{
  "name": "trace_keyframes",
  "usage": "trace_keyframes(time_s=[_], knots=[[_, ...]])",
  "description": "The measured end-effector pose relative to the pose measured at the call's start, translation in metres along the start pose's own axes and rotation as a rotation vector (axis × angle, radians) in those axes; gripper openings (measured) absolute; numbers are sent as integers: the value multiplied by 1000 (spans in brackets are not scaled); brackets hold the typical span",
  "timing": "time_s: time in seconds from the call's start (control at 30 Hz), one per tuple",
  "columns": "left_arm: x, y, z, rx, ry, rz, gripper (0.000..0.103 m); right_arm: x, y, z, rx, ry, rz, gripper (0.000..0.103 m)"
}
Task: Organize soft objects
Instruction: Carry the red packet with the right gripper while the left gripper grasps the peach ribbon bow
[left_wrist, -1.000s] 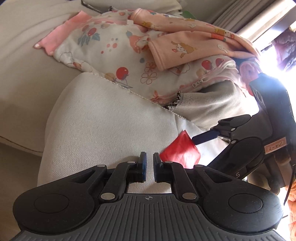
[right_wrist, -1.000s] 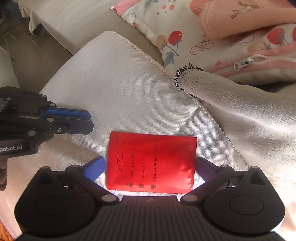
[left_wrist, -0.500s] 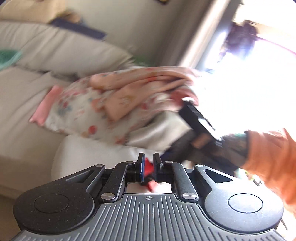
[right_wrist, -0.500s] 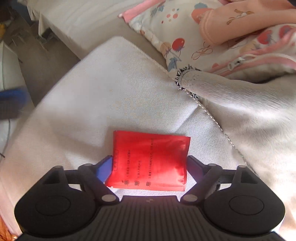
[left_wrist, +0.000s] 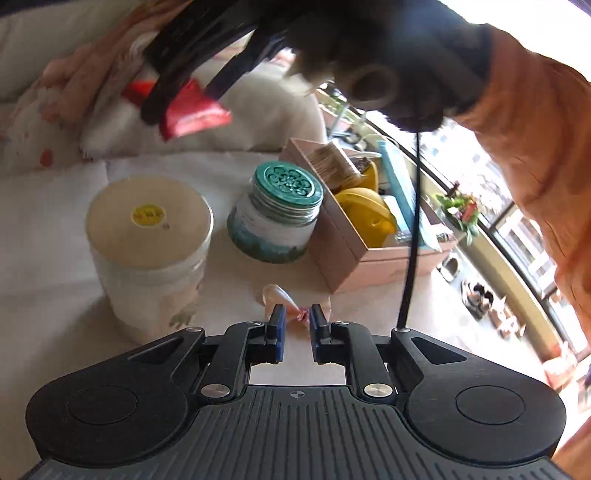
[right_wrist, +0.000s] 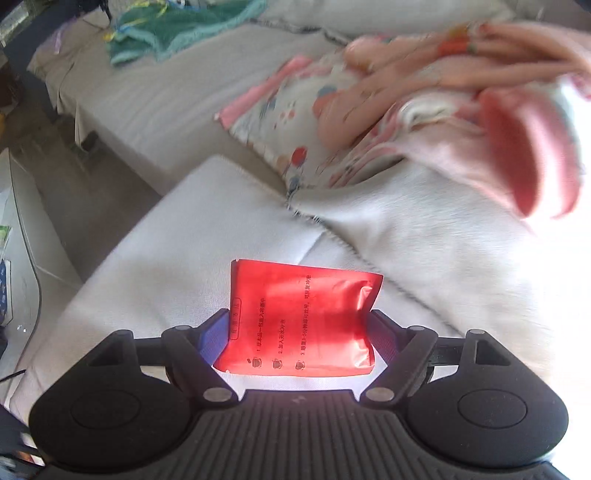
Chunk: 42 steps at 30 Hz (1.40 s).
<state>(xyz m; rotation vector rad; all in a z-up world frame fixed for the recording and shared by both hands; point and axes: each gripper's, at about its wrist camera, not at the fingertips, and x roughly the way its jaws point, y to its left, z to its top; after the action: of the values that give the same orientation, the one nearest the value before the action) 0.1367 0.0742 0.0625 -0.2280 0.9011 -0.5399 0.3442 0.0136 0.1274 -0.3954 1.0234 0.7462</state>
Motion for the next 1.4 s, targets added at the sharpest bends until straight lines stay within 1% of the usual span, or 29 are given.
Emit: trace_keyframes(time_s=[0.07,0.1,0.13,0.2,0.23,0.27,0.3,0.33,0.37,0.4,0.43,0.47,0.5,0.57,0.6,0.63,0.67,0.73,0.77,0.8,0.83,0.9,0.97,1.07,1.2,1.33,1.37,1.4], knots=[[15,7,3,-159,11,-36,15,-19,-2,-9,2,-26,-12,80],[17,8,3,-206,4,-55,15,-29,-3,-14,2,-41,-21,80],[17,7,3,-219,-4,-88,15,-36,-6,-18,4,-55,-27,80],[8,3,1,-174,-24,-194,15,-51,-15,-28,17,-84,-21,80],[0,-2,-1,-129,-34,-228,15,-59,-20,-34,15,-104,-23,80],[-6,-6,-2,-84,-43,-220,15,-66,-24,-41,10,-125,-32,80],[-10,-12,-2,-35,-51,-171,16,-71,-27,-49,5,-141,-38,80],[-10,-18,-1,11,-48,-92,16,-75,-30,-55,1,-152,-42,80],[-3,-27,0,38,-18,15,16,-78,-32,-60,-1,-161,-43,80],[6,-28,2,17,10,84,16,-81,-35,-64,3,-165,-41,80],[15,-25,4,-40,30,123,16,-82,-38,-66,12,-169,-39,80],[23,-15,6,-149,44,152,16,-82,-39,-68,21,-172,-41,80],[32,-7,7,-252,52,154,16,-81,-40,-68,27,-175,-44,80],[43,4,5,-393,59,126,16,-80,-39,-70,34,-188,-40,80],[48,6,5,-422,60,129,16,-80,-40,-72,39,-193,-34,80],[56,6,6,-443,61,149,16,-80,-40,-73,43,-198,-28,80],[62,5,7,-448,66,163,16,-80,-41,-75,47,-199,-25,80],[73,0,7,-428,81,197,16,-80,-42,-79,51,-195,-28,80],[75,-5,6,-396,84,228,17,-79,-42,-80,53,-192,-31,80],[78,-9,8,-360,81,254,22,-77,-44,-80,56,-189,-29,80],[82,-15,8,-325,80,283,24,-77,-44,-82,59,-189,-27,80],[88,-25,9,-256,83,306,29,-77,-46,-83,64,-196,-26,80],[92,-39,8,-169,80,342,30,-75,-46,-83,67,-200,-21,80],[104,-46,11,-121,83,366,34,-71,-42,-78,61,-209,-27,80],[114,-56,12,-47,64,401,34,-66,-35,-68,64,-224,-27,80],[110,-62,5,-21,19,385,32,-66,-28,-61,80,-232,-10,80],[110,-65,4,-13,10,384,25,-68,-26,-61,76,-234,-14,80],[109,-64,2,-7,0,382,24,-69,-25,-61,71,-236,-17,80]])
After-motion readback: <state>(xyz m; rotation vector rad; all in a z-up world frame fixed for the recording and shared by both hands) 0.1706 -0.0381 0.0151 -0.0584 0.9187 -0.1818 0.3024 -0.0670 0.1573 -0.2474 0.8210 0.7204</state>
